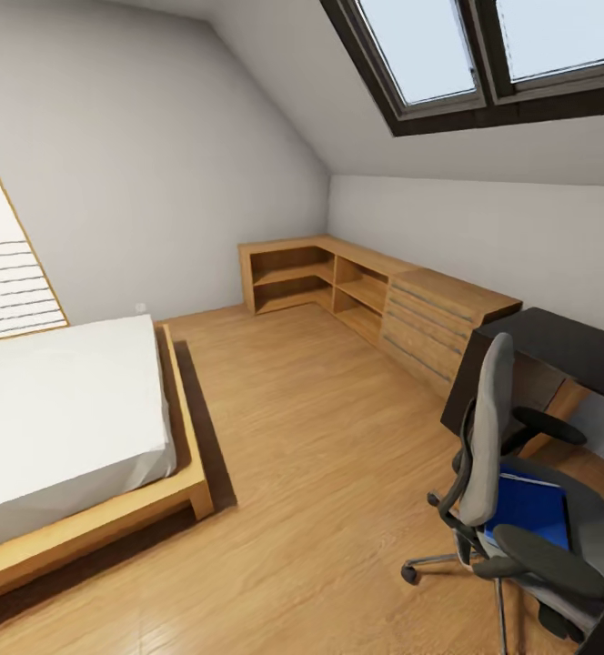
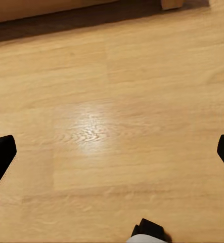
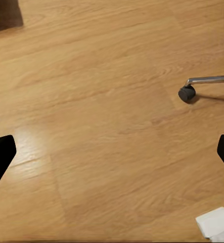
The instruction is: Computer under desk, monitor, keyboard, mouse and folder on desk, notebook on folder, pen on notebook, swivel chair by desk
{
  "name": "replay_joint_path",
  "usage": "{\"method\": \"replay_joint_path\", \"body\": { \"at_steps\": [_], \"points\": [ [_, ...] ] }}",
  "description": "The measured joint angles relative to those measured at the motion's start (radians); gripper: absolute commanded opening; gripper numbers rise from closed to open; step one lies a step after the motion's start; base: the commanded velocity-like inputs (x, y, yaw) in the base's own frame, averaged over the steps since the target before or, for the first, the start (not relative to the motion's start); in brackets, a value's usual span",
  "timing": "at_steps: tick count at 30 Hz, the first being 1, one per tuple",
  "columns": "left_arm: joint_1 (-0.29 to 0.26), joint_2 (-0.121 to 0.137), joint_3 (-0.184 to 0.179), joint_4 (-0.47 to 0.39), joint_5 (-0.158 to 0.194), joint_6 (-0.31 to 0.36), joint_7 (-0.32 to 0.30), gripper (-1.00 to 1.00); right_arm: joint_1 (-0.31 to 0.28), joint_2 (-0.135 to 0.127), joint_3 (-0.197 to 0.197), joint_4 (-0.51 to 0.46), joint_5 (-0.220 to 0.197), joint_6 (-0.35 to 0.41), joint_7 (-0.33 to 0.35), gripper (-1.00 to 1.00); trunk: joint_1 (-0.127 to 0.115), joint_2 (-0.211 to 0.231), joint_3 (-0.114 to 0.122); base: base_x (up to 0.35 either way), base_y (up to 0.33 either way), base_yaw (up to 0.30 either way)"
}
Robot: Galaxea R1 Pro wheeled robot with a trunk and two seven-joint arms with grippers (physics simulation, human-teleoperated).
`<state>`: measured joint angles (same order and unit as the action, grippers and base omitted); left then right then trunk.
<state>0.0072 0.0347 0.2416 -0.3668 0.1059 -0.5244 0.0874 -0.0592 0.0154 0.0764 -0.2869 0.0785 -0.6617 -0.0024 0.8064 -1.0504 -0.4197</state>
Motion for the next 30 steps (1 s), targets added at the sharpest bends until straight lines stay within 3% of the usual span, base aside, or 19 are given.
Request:
{"method": "replay_joint_path", "body": {
  "at_steps": [30],
  "points": [
    [0.000, -0.003, 0.000, 0.017, -0.001, 0.000, -0.006, 1.00, 0.000, 0.002, 0.000, 0.012, 0.000, -0.001, 0.002, 1.00, 0.000, 0.000, 0.000, 0.000, 0.320, -0.263]
  ]
}}
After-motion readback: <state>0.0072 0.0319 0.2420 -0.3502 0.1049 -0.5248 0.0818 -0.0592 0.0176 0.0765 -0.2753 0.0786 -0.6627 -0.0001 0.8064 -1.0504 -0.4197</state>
